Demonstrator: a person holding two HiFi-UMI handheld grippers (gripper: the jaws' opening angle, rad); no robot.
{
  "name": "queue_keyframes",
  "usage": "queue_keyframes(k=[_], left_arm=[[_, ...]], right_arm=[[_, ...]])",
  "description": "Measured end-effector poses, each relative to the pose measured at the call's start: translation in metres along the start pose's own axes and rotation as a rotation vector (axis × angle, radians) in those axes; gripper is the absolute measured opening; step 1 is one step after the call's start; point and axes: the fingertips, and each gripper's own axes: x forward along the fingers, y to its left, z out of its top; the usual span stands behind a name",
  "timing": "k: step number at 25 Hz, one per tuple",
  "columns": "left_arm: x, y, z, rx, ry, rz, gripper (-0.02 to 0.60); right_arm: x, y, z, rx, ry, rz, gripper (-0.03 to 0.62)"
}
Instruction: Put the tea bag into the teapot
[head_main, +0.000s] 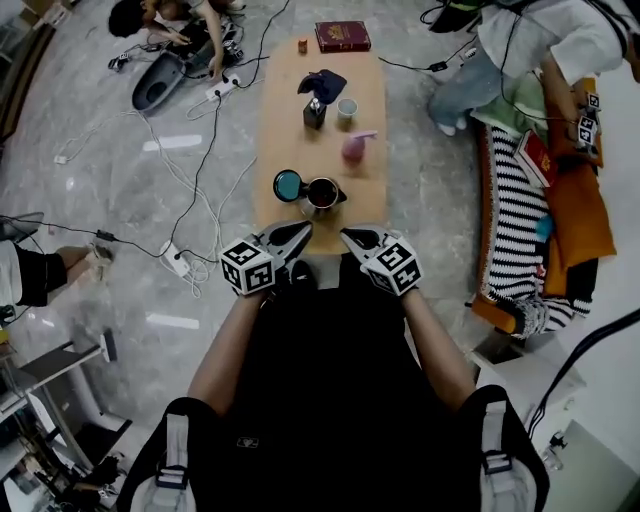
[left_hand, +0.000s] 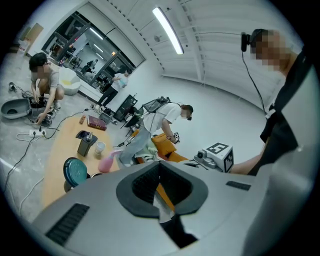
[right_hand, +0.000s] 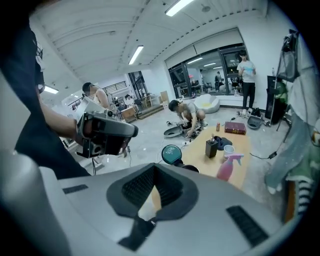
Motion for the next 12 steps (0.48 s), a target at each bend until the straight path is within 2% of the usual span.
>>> queue_keyframes(k=[4, 8, 12], left_arm=[[-0.010, -0.011, -0.009, 0.011, 0.015, -0.028, 0.011], [-0.020, -0.015, -0.018, 0.013, 0.027, -0.034, 0.011], [-0.029, -0.017, -0.019, 0.027, 0.038, -0.041, 0.011]], right_arm=[[-0.006, 0.016, 0.000, -0.004, -0.022, -0.014, 0.008], [-0.007, 0.026, -0.001, 0.065, -0.054, -0.030, 0.006], [-0.009, 0.032, 0.002, 0.072, -0.081, -0.052, 0.006]])
